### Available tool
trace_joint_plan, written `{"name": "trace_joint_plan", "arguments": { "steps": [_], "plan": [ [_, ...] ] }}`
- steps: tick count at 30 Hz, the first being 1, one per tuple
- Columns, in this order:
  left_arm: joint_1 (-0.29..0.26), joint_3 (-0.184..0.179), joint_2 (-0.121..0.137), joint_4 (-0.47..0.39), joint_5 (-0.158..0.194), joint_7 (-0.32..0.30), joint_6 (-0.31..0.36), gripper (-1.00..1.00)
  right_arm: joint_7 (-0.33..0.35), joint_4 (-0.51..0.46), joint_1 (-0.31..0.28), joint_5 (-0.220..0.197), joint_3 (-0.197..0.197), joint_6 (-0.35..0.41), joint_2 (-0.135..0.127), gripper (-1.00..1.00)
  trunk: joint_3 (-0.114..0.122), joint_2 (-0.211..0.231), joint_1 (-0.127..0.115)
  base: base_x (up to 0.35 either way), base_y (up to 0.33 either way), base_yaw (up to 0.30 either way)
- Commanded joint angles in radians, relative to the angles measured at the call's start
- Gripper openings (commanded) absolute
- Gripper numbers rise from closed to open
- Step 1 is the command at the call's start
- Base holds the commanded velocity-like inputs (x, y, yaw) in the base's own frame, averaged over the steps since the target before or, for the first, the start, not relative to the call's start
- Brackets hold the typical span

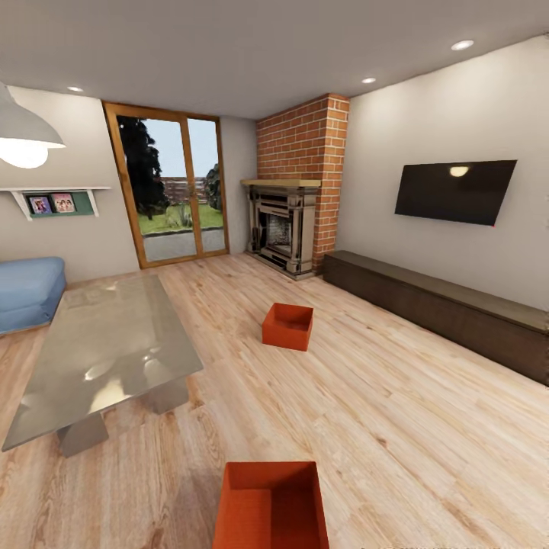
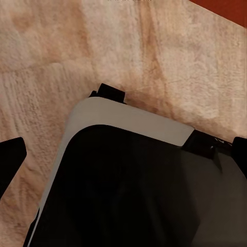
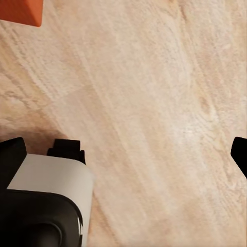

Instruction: Move the two storage containers from the living room to the garage. In the garage, place one container on the floor and stack the other container on top of it (either order is fine).

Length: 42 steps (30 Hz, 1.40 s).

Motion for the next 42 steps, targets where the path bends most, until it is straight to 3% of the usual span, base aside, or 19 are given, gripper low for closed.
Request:
{"name": "trace_joint_plan", "arguments": {
  "steps": [1,42],
  "plan": [
    [0.0,0.002,0.0,-0.003,0.004,0.002,0.007,1.0,0.0,0.003,-0.001,-0.009,0.008,-0.006,0.001,1.0,-0.001,-0.001,0.0,0.0,0.0,-0.12],
    [0.0,0.003,0.001,-0.003,0.006,0.003,0.007,1.0,0.008,0.003,-0.001,-0.017,0.002,0.003,0.004,1.0,-0.009,-0.001,0.0,0.011,0.019,0.003]
  ]
}}
